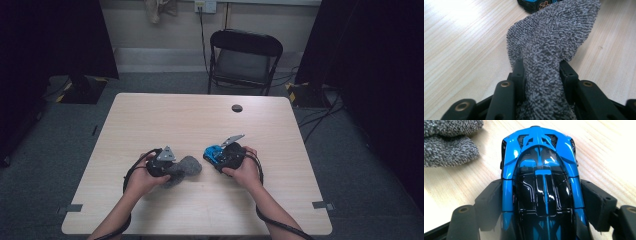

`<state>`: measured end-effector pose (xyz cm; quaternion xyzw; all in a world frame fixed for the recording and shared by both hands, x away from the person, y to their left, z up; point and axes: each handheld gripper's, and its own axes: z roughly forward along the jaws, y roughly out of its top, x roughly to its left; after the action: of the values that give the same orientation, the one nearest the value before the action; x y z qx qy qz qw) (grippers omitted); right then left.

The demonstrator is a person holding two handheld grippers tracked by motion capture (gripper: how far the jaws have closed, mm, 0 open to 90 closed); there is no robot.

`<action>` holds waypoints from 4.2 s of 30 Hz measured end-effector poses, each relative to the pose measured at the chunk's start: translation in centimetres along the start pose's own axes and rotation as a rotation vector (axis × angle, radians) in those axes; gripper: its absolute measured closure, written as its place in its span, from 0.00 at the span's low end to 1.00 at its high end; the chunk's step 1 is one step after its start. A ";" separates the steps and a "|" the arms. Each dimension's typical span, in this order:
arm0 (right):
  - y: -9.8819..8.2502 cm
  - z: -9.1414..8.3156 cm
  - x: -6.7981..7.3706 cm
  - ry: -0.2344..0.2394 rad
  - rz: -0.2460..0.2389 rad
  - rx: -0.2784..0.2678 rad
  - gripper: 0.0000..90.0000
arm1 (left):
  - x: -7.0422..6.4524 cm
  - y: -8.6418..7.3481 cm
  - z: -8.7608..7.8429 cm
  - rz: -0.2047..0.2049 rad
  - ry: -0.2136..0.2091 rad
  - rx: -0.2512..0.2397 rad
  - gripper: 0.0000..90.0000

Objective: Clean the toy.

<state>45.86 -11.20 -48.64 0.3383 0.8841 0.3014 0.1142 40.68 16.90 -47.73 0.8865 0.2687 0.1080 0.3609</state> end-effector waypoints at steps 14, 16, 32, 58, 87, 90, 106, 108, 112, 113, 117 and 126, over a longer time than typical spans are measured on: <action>0.0 0.2 0.3 -0.002 0.002 0.010 0.19 | -0.1 -0.1 0.2 -0.003 -0.007 -0.004 0.65; 0.2 0.2 0.4 -0.002 0.004 0.021 0.20 | -0.1 -0.1 0.2 0.001 -0.008 -0.004 0.64; 0.0 -0.1 0.1 -0.007 0.008 0.012 0.29 | 0.0 -0.3 0.2 -0.003 -0.005 -0.016 0.63; -0.3 -1.4 0.0 -0.020 0.024 0.018 0.29 | 0.5 -0.2 0.0 -0.037 -0.005 -0.036 0.63; 0.4 -4.3 2.9 0.103 -0.068 -0.013 0.29 | 3.7 4.6 1.5 -0.141 0.096 -0.049 0.76; 0.9 -4.4 3.3 0.109 -0.080 -0.026 0.29 | 2.8 5.4 2.4 -0.081 0.063 -0.039 0.77; 1.0 -4.0 1.9 0.060 -0.020 -0.029 0.29 | 0.4 5.6 1.9 0.017 -0.073 -0.025 0.79; 1.0 -3.9 1.8 0.047 -0.023 -0.020 0.29 | 0.2 5.3 1.8 0.009 -0.086 -0.037 0.79; 1.2 -3.7 1.5 0.035 -0.015 -0.014 0.29 | -0.3 4.9 1.6 0.007 -0.114 -0.043 0.79; 1.2 -3.7 1.4 0.033 -0.009 -0.013 0.29 | -0.4 4.8 1.5 0.009 -0.124 -0.047 0.79; 1.2 -3.5 1.2 0.026 -0.006 -0.011 0.29 | -0.6 4.4 1.2 0.003 -0.139 -0.049 0.79; 0.9 -4.5 1.5 0.049 -0.039 -0.020 0.29 | 2.8 4.0 -0.3 -0.073 0.058 -0.053 0.78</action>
<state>43.35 -11.73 -44.53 0.3123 0.8900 0.3162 0.1018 44.44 16.28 -44.72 0.8627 0.3083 0.1275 0.3799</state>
